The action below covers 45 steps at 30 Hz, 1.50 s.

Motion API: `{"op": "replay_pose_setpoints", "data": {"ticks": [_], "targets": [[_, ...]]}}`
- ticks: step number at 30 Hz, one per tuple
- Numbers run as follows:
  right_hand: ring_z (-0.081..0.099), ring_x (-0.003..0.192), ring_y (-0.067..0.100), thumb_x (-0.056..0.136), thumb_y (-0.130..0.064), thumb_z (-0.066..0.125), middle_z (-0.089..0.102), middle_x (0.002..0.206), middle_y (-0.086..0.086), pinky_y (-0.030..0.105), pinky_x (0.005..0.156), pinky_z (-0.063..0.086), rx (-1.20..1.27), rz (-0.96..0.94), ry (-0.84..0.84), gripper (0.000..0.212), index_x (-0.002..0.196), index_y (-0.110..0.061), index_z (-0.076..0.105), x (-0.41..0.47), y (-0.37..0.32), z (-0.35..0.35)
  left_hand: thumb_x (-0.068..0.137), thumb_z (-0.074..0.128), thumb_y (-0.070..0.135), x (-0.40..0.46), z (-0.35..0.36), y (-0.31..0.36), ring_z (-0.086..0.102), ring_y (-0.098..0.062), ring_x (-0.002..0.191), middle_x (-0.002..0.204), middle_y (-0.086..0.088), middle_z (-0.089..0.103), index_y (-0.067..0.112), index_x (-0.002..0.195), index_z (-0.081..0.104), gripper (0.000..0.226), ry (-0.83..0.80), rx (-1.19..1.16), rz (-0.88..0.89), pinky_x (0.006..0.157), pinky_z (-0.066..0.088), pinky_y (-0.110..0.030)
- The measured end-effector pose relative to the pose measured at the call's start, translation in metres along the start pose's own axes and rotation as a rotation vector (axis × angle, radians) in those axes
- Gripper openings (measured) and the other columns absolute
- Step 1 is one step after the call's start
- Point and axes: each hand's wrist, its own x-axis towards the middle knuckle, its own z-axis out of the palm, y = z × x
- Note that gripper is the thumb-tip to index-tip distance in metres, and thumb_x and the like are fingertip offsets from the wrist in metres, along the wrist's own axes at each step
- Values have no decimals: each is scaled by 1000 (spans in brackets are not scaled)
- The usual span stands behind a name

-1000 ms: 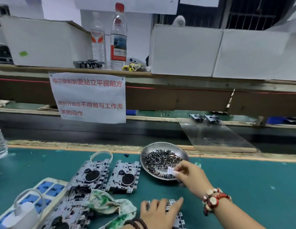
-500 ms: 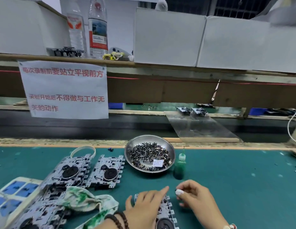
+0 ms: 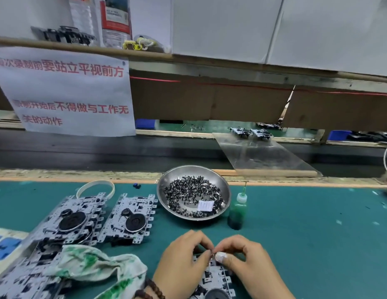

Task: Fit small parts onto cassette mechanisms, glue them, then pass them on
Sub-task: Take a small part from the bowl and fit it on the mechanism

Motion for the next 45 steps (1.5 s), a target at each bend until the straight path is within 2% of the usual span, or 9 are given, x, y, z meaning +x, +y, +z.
{"op": "replay_pose_setpoints", "data": {"ticks": [7, 10, 16, 20, 23, 29, 35, 40, 45], "targets": [[61, 71, 1, 74, -2, 74, 64, 83, -3, 12, 70, 47, -69, -41, 0, 45, 55, -43, 67, -3, 4, 0, 87, 53, 27, -1, 3, -4, 46, 10, 83, 86, 21, 52, 37, 80, 49, 13, 45, 46, 60, 70, 33, -7], [60, 68, 0, 75, -2, 74, 63, 83, -2, 19, 68, 49, -50, -29, -22, 42, 56, -39, 69, -4, 5, -1, 88, 52, 29, -2, 3, -2, 46, 7, 85, 87, 21, 51, 36, 82, 47, 11, 47, 53, 69, 73, 33, -10], [62, 70, 2, 74, 0, 73, 65, 83, -2, 17, 61, 47, 3, -9, -28, 33, 57, -28, 71, -4, 5, -1, 90, 51, 28, -3, 1, 1, 48, 4, 88, 88, 20, 51, 35, 82, 46, 12, 35, 50, 59, 78, 37, -15], [63, 72, 1, 72, -3, 75, 66, 81, -3, 12, 72, 46, -42, -8, -12, 38, 54, -36, 70, -4, 3, 0, 89, 50, 30, -2, 3, -2, 45, 8, 85, 88, 20, 49, 40, 78, 42, 16, 19, 62, 54, 72, 33, -10], [60, 67, 0, 73, -6, 74, 66, 84, 1, 11, 73, 45, -67, 1, -14, 40, 53, -40, 67, -5, 1, 0, 89, 49, 31, -1, 1, -3, 45, 11, 86, 91, 20, 50, 41, 76, 41, 19, -4, 60, 51, 73, 33, -7], [57, 67, -3, 76, -14, 70, 66, 77, -1, 12, 73, 45, -88, 31, -10, 39, 55, -46, 62, -8, 1, 2, 86, 55, 27, 0, -5, -1, 50, 7, 88, 91, 18, 53, 39, 75, 47, 18, -85, -18, 75, 85, 41, -18], [65, 76, 4, 79, -15, 67, 71, 76, -6, 17, 77, 50, -9, 66, -24, 21, 66, -30, 63, -9, 6, 4, 81, 64, 23, -1, -7, -3, 55, 5, 89, 96, 26, 56, 39, 71, 56, 21, -91, -100, 54, 84, 42, -16], [62, 68, 3, 82, -12, 67, 70, 76, -6, 21, 73, 49, 46, 73, -23, 18, 70, -25, 63, -10, 8, 5, 82, 64, 19, -3, -8, 1, 55, 5, 90, 93, 18, 59, 35, 69, 54, 23, -69, -84, 55, 85, 42, -17], [54, 56, 0, 85, -5, 62, 65, 71, -8, 15, 57, 42, 169, 88, -93, 15, 77, -18, 61, -12, 7, 6, 81, 65, 19, -4, -6, -1, 54, 6, 88, 92, 18, 59, 34, 68, 56, 22, -57, -95, 36, 83, 41, -13]]}}
